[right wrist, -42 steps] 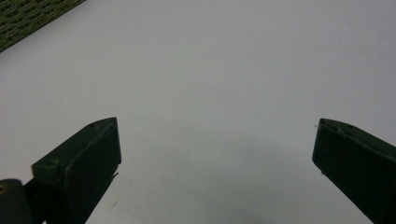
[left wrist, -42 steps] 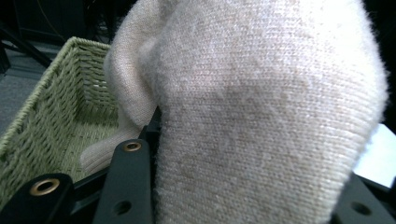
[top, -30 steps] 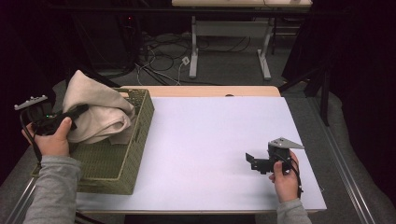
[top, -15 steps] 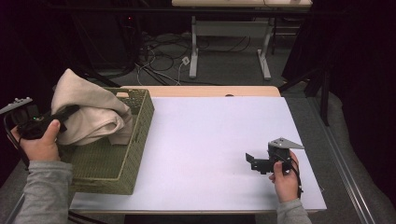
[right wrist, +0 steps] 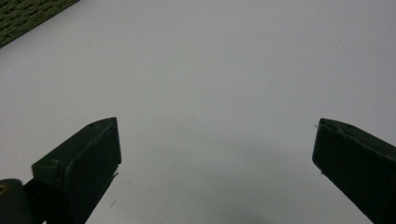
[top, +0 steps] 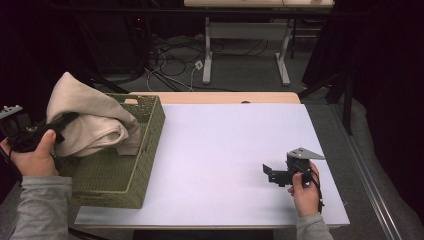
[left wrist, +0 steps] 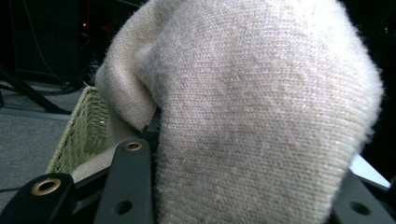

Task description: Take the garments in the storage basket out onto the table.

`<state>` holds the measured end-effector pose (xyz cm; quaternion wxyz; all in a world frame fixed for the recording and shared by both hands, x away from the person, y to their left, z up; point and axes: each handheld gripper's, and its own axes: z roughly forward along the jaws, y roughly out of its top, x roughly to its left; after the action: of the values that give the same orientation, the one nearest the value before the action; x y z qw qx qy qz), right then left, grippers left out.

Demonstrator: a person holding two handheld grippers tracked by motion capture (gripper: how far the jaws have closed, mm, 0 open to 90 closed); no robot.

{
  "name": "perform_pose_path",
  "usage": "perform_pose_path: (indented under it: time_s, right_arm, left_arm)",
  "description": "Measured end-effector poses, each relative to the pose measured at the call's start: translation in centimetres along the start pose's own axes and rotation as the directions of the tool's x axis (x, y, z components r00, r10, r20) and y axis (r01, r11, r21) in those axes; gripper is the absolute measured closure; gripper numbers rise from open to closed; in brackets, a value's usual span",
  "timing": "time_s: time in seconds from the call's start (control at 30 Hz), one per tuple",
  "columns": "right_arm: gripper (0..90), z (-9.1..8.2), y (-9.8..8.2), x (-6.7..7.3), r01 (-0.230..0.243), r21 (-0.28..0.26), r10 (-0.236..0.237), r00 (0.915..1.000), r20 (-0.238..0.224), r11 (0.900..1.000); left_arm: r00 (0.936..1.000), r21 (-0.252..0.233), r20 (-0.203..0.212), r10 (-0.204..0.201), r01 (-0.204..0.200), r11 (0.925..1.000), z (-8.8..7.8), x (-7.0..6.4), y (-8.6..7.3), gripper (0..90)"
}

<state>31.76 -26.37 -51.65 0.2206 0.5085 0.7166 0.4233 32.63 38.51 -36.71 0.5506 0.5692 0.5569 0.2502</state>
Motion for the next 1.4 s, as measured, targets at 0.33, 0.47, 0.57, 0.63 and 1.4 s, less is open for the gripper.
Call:
perform_pose_path:
  time_s: [0.33,0.47,0.57,0.63,1.4]
  right_arm:
    - [1.0,0.0,0.0,0.0,-0.001,0.001,0.001,1.0000,0.004,1.000]
    - [1.0,0.0,0.0,0.0,0.000,-0.003,0.000,1.0000,0.003,1.000]
    - [1.0,0.0,0.0,0.0,0.001,-0.003,-0.001,1.0000,0.002,1.000]
    - [1.0,0.0,0.0,0.0,-0.002,0.002,0.002,1.0000,0.002,1.000]
    - [1.0,0.2,-0.3,-0.2,-0.013,0.003,0.013,0.9999,-0.002,1.000]
  left_arm:
    - [0.9998,-0.031,0.011,0.019,-0.019,0.9993,-0.4,-0.9,1.4,57.0]
    - [0.9996,-0.039,0.022,0.020,-0.019,0.9991,-0.6,-1.3,1.8,57.0]
    - [0.9992,-0.055,0.033,0.020,-0.018,0.9984,-0.8,-1.6,2.0,57.0]
    - [0.9989,-0.057,0.042,0.020,-0.018,0.9982,-0.9,-1.9,2.1,57.1]
    - [0.9918,-0.070,0.112,0.061,-0.053,0.9961,0.9,-5.4,3.4,57.2]
